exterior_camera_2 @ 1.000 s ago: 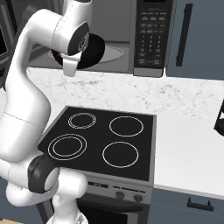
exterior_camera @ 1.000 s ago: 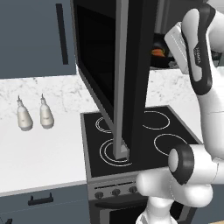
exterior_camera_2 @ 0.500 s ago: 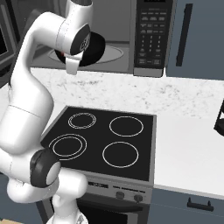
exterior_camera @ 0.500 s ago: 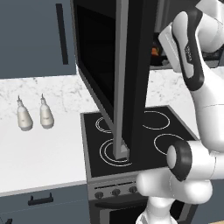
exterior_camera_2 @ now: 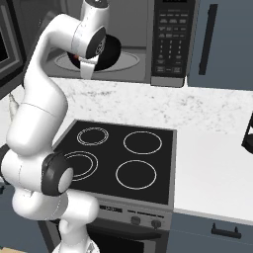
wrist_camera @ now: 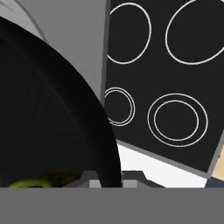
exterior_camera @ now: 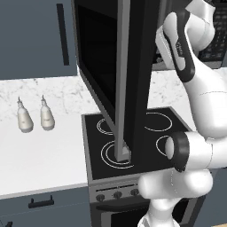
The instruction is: Pick the bell pepper from the sink and place it in the bowl. Then pick the bowl and place it in the microwave. Then close the microwave door and press the start button.
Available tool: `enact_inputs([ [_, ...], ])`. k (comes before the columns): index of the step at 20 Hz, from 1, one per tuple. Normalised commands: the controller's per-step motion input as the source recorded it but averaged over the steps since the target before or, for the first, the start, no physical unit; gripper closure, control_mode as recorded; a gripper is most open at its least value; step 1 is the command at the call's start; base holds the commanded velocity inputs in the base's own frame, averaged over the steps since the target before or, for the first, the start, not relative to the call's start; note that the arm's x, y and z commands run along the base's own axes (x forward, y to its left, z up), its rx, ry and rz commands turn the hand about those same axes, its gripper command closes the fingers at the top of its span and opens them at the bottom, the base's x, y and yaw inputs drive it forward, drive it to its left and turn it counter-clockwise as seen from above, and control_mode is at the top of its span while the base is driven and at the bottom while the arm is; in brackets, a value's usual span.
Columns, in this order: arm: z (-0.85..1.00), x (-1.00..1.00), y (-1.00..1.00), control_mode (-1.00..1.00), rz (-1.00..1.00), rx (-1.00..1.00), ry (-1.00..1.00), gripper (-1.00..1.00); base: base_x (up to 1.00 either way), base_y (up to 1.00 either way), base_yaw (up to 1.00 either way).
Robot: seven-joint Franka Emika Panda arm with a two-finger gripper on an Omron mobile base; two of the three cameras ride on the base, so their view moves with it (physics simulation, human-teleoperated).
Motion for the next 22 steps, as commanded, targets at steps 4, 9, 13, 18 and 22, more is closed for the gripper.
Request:
enact_inputs([
  [4,-0.07,0.33,0.13,-1.0,0.0,0.0,0.0,1.0,0.0,0.0,0.0],
  [9,-0.11,0.31,0.18,-1.0,0.0,0.0,0.01,1.0,0.0,0.0,0.0],
  [13,-0.15,0.3,0.14,-1.0,0.0,0.0,0.0,1.0,0.0,0.0,0.0],
  [18,-0.08,0.34,0.08,-1.0,0.0,0.0,0.0,1.0,0.0,0.0,0.0],
  [22,-0.03,0.36,0.04,-1.0,0.0,0.0,0.0,1.0,0.0,0.0,0.0],
])
